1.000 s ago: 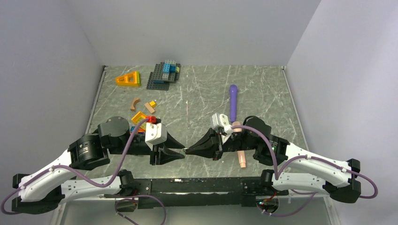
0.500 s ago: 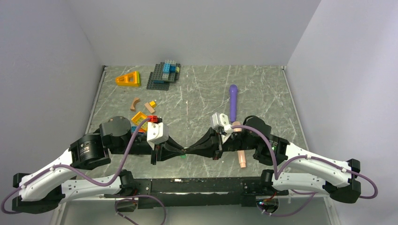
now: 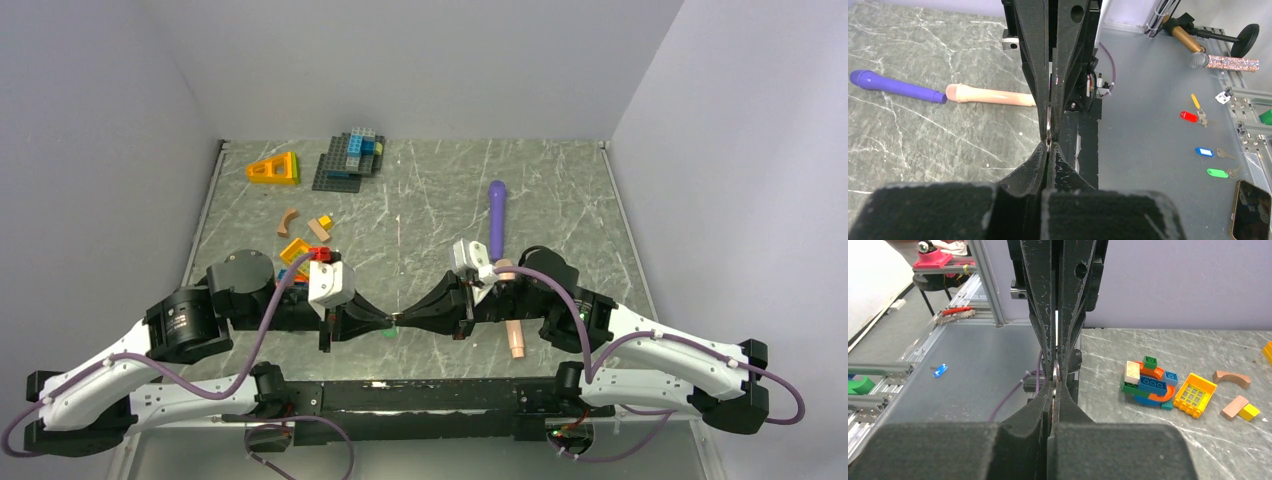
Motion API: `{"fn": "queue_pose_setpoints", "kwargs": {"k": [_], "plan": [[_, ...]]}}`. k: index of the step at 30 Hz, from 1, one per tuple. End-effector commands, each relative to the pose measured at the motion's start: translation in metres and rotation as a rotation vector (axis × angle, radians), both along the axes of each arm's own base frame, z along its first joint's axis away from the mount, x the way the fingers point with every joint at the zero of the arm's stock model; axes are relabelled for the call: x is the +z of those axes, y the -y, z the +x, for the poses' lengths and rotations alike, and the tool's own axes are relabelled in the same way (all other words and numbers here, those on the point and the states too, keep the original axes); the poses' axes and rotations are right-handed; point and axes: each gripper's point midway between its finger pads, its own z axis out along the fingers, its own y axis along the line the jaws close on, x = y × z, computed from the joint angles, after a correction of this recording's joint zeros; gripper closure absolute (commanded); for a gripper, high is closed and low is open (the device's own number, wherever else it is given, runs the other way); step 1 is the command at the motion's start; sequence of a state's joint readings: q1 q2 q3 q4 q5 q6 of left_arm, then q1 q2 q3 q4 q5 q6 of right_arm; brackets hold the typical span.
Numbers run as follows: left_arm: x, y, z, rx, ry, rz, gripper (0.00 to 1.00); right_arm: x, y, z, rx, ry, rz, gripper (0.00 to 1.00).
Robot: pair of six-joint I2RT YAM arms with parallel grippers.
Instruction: Remove the keys from the keyring
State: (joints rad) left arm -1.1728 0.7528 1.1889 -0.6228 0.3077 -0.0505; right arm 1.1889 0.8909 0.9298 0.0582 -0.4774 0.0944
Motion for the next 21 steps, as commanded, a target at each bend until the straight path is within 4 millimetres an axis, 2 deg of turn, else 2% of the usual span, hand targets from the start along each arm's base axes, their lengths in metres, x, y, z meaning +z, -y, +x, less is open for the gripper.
{"fn": "queue_pose_setpoints", "kwargs": {"k": [1, 10, 16, 18, 21], "plan": [[0.027, -0.003, 0.007, 0.053, 0.029, -0.118, 1.0, 0.017, 0.005, -0.007, 0.024, 0.033, 0.06, 1.0], [0.049, -0.007, 0.006, 0.084, 0.0, -0.297, 1.0, 0.038, 0.014, -0.01, 0.02, 0.081, 0.164, 1.0], [0.061, -0.008, 0.008, 0.099, -0.013, -0.368, 1.0, 0.039, 0.011, -0.01, 0.027, 0.084, 0.172, 1.0], [0.059, -0.008, 0.014, 0.133, -0.015, -0.363, 1.0, 0.037, 0.012, -0.008, 0.014, 0.08, 0.175, 1.0], [0.049, -0.01, 0.037, 0.263, -0.031, -0.318, 1.0, 0.028, 0.015, 0.006, -0.075, 0.055, 0.166, 1.0]]}}
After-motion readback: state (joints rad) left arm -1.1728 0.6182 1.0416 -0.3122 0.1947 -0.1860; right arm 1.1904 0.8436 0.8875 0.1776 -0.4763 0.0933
